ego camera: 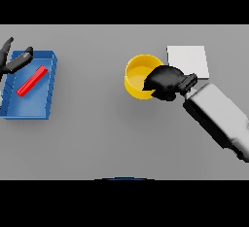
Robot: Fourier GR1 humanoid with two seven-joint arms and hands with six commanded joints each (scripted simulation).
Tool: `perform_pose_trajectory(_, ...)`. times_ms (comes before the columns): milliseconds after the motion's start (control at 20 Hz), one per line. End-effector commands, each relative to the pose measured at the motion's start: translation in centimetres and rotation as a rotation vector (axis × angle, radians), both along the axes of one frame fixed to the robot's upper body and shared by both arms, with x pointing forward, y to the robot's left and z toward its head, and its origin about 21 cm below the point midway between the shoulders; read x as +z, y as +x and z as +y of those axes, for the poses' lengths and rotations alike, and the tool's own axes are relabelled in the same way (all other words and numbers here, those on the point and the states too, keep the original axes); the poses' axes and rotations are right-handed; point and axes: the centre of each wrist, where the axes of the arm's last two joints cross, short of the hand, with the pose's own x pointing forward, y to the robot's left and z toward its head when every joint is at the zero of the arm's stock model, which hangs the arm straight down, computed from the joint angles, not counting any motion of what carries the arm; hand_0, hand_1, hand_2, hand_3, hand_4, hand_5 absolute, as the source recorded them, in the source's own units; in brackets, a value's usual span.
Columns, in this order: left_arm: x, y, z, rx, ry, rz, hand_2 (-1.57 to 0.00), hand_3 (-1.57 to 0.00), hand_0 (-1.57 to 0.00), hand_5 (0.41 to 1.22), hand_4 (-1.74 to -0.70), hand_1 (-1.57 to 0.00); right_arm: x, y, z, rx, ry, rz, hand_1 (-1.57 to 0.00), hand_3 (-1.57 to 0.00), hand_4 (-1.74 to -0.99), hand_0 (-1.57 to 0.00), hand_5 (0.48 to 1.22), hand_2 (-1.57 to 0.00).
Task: Pick up the red beaker and tilt it to pour out 1 green nut into yellow bowl. Pick up the yellow bowl and place it on the metallic measuring scale.
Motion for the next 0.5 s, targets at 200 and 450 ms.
perform_pose_trajectory(200,0.2,0.0,0.2,0.005,-0.024,-0.002,0.00,0.00,0.00,0.710,-0.81,0.00,1.7,1.3,-2.2,-0.067,0.004,-0.043,-1.57,-1.19,-1.740,-1.54,1.220,-1.49)
perform_pose_trajectory(450,0.6,-0.2,-0.4,0.012,-0.039,0.010,0.00,0.00,0.00,0.737,-0.84,0.00,2.8,3.4,-4.8,-0.159,0.039,-0.132,-1.57,-1.16,-1.741,-1.56,1.221,-1.53)
